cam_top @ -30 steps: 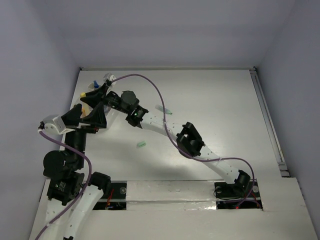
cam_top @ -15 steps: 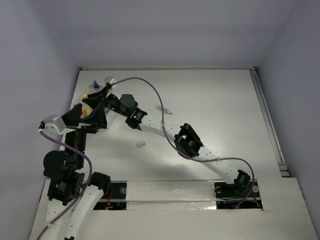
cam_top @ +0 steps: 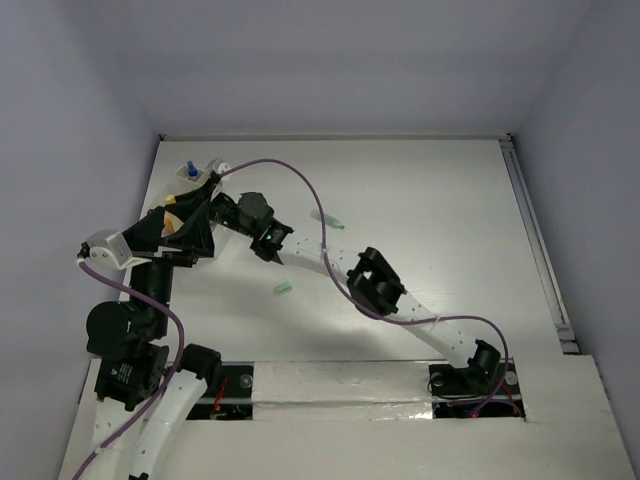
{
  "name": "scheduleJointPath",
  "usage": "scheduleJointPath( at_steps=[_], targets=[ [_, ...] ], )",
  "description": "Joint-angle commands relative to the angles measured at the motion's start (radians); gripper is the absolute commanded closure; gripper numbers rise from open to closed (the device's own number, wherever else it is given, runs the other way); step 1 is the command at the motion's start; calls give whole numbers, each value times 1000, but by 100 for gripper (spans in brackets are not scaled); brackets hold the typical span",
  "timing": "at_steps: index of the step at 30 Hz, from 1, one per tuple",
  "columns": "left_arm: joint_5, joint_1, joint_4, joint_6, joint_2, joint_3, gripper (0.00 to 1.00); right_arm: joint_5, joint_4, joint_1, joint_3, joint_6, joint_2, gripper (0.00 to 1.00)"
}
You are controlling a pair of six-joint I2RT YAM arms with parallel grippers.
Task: Sort the stationery into containers
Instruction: Place the pen in the storage box, then pick up the pen from the center of the board.
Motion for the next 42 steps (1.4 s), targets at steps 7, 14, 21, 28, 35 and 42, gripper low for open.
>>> scheduleJointPath(
  at_steps=[7,14,21,28,35,42],
  targets=[
    [8,5,59,-10,8,-9,1,-33,82,10,-42,-26,-82,43],
    [10,5,58,-11,8,-9,1,-72,130,1,-192,-22,-196,39],
    [10,5,56,-10,8,-11,1,-98,200,-77,-561,64,-441,44],
    [31,5,59,-16,19,-12,1,-124,-110,-296,-939,135,-734,84],
    [59,5,64,-22,43,-18,1,-109,-504,-477,-1067,54,-822,86],
    [60,5,61,-22,65,-18,1,-223,-608,-487,-1114,0,-799,33]
  ],
)
